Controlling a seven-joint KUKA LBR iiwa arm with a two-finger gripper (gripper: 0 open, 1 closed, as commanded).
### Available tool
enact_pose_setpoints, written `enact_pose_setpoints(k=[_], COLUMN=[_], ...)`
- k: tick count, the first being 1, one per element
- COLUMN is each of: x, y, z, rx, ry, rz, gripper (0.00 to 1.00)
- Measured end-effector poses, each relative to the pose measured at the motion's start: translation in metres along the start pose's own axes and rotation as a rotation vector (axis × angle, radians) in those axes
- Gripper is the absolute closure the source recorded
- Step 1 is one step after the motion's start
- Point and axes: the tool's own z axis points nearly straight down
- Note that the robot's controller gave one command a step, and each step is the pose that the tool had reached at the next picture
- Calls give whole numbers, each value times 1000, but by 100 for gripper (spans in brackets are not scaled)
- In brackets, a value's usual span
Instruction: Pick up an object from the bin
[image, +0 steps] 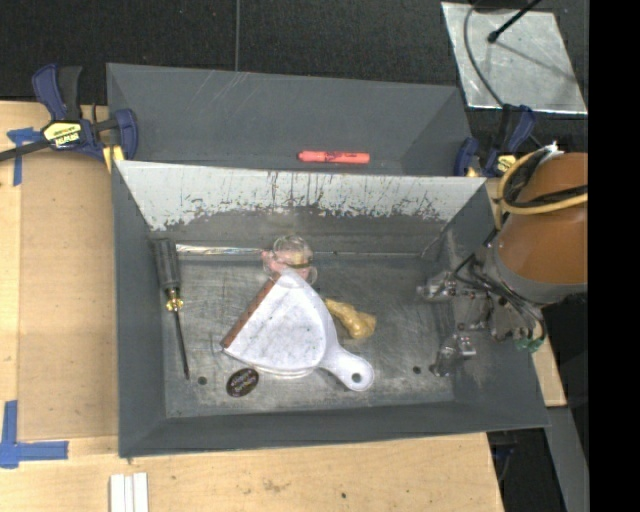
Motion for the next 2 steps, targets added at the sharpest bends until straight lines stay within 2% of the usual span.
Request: enact_pose_setpoints(k=[1, 2], x=[0, 2], y=[0, 13], z=[0, 5], rx=[0, 1], ry=[0, -1], rz=[0, 56], gripper=[0, 0])
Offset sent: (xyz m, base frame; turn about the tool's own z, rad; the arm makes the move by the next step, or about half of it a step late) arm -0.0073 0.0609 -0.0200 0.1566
